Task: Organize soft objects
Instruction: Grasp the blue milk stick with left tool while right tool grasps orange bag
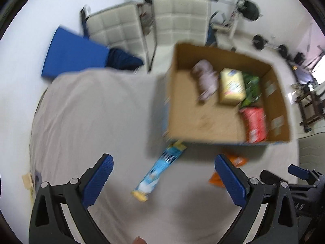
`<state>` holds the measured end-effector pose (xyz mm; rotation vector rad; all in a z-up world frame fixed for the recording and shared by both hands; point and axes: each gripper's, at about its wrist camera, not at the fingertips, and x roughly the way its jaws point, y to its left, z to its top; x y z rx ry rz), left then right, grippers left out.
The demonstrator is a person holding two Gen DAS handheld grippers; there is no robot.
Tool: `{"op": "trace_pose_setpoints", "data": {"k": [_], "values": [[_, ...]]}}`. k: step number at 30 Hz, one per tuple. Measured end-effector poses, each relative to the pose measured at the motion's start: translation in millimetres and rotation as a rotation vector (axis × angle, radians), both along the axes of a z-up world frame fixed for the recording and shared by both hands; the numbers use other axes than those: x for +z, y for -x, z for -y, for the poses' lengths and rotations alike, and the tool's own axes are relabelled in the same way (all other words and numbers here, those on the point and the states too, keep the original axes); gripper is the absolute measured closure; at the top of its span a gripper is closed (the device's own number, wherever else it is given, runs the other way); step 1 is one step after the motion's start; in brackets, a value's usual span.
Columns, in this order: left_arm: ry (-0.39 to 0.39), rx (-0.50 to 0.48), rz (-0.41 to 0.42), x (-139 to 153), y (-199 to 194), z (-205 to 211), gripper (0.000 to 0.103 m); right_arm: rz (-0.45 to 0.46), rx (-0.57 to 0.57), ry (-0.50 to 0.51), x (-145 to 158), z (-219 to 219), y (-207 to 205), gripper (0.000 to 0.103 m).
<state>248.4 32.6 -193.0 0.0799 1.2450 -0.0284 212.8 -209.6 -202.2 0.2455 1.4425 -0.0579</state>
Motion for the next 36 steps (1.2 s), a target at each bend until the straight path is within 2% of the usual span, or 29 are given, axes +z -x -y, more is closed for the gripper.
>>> {"op": "trace_pose_setpoints", "data": {"k": [3,7,10,14,15,16,17,18,19,20,21,22,23,25,29,36], "values": [[-0.027,0.026,-0.07,-37.2,3.6,-19.6,0.0,-0.074,-0.006,-0.026,-44.0,-15.3,3.2,0.0],[0.0,0.032,-0.155,-83.9,-0.3,-32.9,0.0,-0.139,-0.044,-0.042,-91.1,-24.1,-0.1,0.0],[-0.01,-0.006,-0.207,-114.2,-10.2,-28.6,0.0,-0.179,-0.098,-0.05,-123.2,-23.6,-4.4,0.0],[-0.038,-0.092,-0.282,-155.4,-22.0,-17.3,0.002,-0.205,-0.132,-0.063,-145.7,-23.2,-9.9,0.0],[-0.045,-0.109,-0.303,-166.3,-24.7,-14.2,0.004,-0.212,-0.135,-0.061,-150.1,-23.7,-10.7,0.0],[-0.056,-0.12,-0.32,-173.5,-26.1,-12.3,0.011,-0.216,-0.137,-0.06,-154.0,-24.4,-11.5,0.001],[-0.065,-0.132,-0.339,-181.6,-27.5,-10.0,0.023,-0.215,-0.137,-0.051,-155.9,-24.9,-12.1,0.002],[-0.074,-0.141,-0.354,-187.9,-28.0,-8.0,0.03,-0.209,-0.134,-0.037,-156.5,-26.1,-12.7,0.004],[-0.08,-0.151,-0.367,-192.7,-27.7,-5.8,0.042,-0.205,-0.129,-0.035,-156.8,-27.3,-13.8,0.009],[-0.065,-0.155,-0.373,-195.7,-26.8,-4.5,0.048,-0.208,-0.123,-0.034,-156.7,-29.5,-15.3,0.018],[-0.049,-0.153,-0.368,-195.4,-25.7,-4.0,0.052,-0.214,-0.12,-0.03,-157.3,-31.2,-16.1,0.023],[-0.034,-0.158,-0.37,-195.0,-24.5,-2.2,0.062,-0.227,-0.114,-0.034,-159.3,-33.3,-16.4,0.031],[-0.024,-0.165,-0.373,-194.4,-22.9,0.8,0.071,-0.235,-0.112,-0.036,-160.8,-34.6,-16.6,0.035],[-0.045,-0.173,-0.366,-193.7,-19.0,7.1,0.074,-0.238,-0.109,-0.024,-160.6,-36.1,-16.2,0.05],[-0.04,-0.168,-0.364,-193.8,-11.3,13.7,0.081,-0.242,-0.088,-0.013,-159.4,-40.9,-18.4,0.055],[-0.005,-0.126,-0.348,-182.5,9.3,14.5,0.085,-0.223,-0.031,-0.025,-144.8,-51.4,-6.6,0.057]]}}
